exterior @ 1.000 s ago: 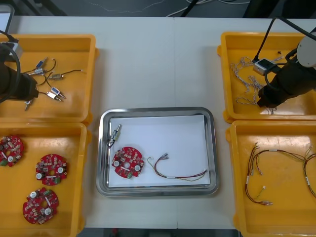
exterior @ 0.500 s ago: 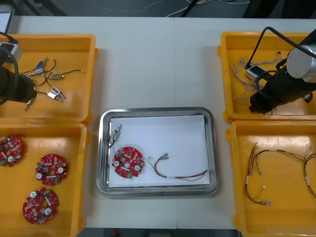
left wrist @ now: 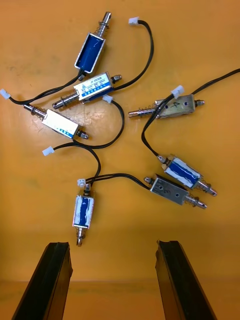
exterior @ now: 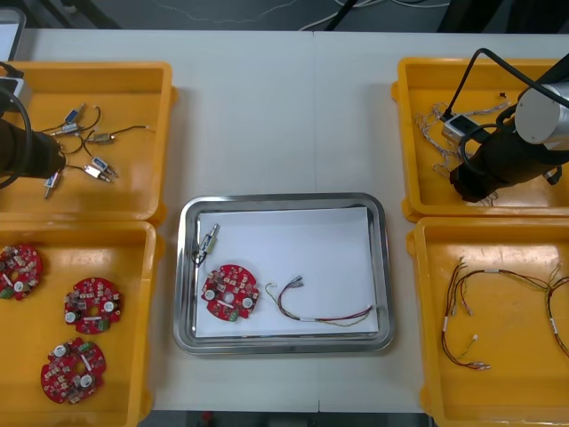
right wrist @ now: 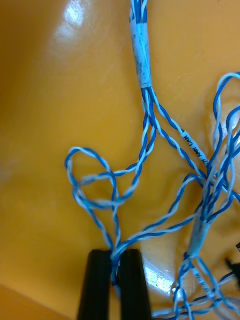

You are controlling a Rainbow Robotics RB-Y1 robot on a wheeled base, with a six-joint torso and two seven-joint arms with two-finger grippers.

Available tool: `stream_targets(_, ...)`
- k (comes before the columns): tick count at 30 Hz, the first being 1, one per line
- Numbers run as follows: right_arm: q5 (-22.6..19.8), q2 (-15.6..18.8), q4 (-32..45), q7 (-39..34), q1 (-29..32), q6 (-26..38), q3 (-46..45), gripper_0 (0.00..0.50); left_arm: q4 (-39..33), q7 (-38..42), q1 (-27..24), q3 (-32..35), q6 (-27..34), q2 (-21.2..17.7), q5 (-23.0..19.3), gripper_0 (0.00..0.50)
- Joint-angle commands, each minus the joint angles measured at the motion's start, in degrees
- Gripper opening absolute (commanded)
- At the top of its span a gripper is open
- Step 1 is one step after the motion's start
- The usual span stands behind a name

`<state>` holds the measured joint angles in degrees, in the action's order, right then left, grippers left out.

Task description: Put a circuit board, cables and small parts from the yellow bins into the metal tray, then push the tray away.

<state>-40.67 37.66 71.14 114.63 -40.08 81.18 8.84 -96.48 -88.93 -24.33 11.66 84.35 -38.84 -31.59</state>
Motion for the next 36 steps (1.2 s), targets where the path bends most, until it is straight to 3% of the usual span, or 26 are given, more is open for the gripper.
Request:
stream_targets(1, 0.9, -0.8, 0.9, 0.9, 1.1, -1.2, -0.1, 0.0, 2.3, -4.4, 0.5, -1.2, -3.6, -2.7, 0.3, 0.5)
stream_targets(8, 0.9, 0.0, 1.1, 1.0, 0.8, -1.4, -0.2, 0.0, 3.1, -4.5, 0.5, -2.6, -4.5, -3.2, 2.7, 0.5)
stream_targets(13, 0.9, 1.0, 3.3, 1.2, 0.1, -0.1, -0.2, 0.0, 6.0, -5.0, 0.5, -4.1, -8.5, -3.3, 2.9, 0.5)
stream_targets(28, 1.7, 2.0, 11.4, 1.6, -3.2, 12.3, -5.2, 0.0, 10.2, -8.2, 0.5, -6.3, -14.8, -3.3, 2.5, 0.5)
stream_targets(36, 0.9, 2.3, 14.6, 1.7, -3.7, 18.9, -9.9, 0.0, 11.0, -10.3, 0.6, -6.2, -14.8, -3.8, 2.1, 0.5)
